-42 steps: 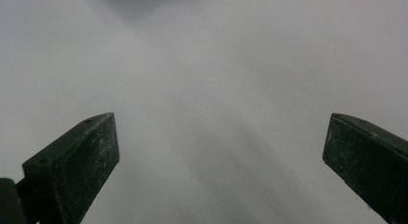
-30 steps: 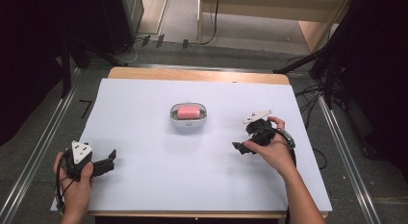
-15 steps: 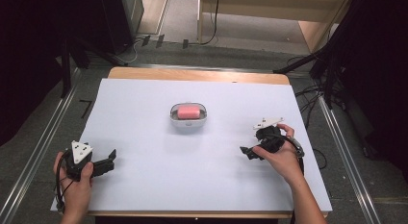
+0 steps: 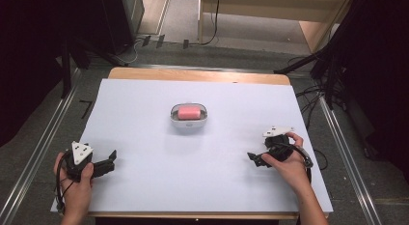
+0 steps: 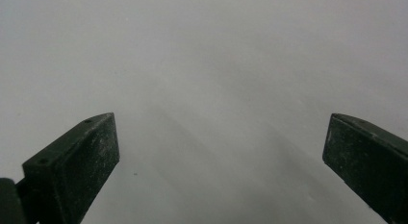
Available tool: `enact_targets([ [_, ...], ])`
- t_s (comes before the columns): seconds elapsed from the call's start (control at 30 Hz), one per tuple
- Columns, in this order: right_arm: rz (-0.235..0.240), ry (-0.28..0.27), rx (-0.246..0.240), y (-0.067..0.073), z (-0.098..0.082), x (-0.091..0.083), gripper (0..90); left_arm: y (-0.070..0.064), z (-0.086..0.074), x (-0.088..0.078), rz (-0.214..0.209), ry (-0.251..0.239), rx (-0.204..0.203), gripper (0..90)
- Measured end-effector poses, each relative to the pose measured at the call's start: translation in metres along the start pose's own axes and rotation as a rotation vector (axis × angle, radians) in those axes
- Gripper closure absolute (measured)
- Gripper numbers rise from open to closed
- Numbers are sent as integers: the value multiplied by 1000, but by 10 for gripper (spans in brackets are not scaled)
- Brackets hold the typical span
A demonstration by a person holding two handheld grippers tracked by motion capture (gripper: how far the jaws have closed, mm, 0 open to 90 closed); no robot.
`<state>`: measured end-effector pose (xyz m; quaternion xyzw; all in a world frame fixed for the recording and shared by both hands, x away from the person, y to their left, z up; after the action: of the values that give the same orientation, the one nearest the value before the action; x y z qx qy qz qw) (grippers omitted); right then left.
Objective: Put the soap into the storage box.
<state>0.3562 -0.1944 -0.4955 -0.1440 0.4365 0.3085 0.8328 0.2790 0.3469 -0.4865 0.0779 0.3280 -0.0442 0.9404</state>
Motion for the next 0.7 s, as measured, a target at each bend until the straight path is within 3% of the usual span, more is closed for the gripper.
enact_targets([
  [0.7,-8,-60,82,-12,-45,-20,0,-1,0,0,0,-1,1,56],
])
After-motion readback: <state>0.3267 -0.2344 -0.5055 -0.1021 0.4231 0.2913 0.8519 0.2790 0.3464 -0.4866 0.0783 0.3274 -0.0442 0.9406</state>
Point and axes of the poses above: each handheld gripper's, and its own axes: x roughly forward along the jaws, z roughly out of its top, y roughly to its left, the point moved 4 cm from there along x, roughly forward along the jaws, and after that the axes turned 5 degrees about y, right-handed, at the moved point
